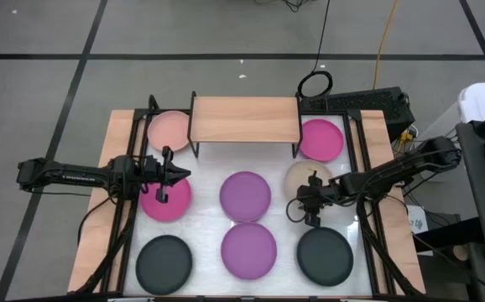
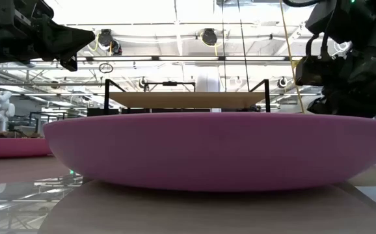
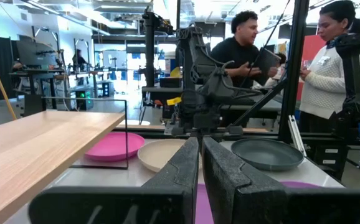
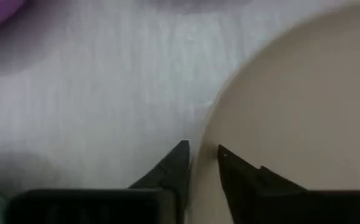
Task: Place and stack plates onto a shelf
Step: Put the brown plate on the shelf
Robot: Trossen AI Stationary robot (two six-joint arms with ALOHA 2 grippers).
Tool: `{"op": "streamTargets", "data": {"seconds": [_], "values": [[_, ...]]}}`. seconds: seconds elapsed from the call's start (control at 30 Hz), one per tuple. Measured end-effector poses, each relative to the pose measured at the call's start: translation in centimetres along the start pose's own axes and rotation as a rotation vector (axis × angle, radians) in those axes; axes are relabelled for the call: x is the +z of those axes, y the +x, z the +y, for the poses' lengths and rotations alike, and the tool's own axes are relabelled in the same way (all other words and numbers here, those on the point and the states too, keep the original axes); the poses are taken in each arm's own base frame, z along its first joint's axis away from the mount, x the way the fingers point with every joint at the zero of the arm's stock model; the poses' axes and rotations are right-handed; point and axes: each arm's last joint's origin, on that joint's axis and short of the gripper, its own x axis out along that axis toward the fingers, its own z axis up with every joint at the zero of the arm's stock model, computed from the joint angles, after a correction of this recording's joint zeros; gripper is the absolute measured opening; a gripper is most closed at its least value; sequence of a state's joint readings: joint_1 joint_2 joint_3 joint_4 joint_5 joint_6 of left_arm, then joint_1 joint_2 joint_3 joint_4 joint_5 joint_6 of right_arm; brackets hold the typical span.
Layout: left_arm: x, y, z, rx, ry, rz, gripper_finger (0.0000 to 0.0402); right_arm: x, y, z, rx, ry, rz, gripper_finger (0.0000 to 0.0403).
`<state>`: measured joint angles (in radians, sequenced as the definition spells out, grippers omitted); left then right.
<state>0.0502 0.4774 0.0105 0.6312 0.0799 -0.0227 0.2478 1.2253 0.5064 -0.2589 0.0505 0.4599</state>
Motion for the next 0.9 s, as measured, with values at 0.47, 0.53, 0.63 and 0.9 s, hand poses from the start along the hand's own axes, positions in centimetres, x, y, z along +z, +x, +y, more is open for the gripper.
{"op": "streamTargets", "data": {"seconds": [0.47,0.53,0.63,0.9], "values": [[0.0,0.0,0.0,0.000,0.000,0.000,0.0026,0.5,-2.7,0.3,0.115,-0.056,-0.114,0.0003],[0.0,0.0,0.0,0.000,0.000,0.001,0.0026,0.6,-3.5,0.3,0.133,-0.065,-0.156,0.0001],[0.0,0.0,0.0,0.000,0.000,0.001,0.0026,0.8,-4.7,0.4,0.165,-0.080,-0.229,0.0000],[0.0,0.0,0.0,0.000,0.000,0.000,0.0026,2.1,-7.9,0.8,0.261,-0.153,-0.519,0.0000]]}}
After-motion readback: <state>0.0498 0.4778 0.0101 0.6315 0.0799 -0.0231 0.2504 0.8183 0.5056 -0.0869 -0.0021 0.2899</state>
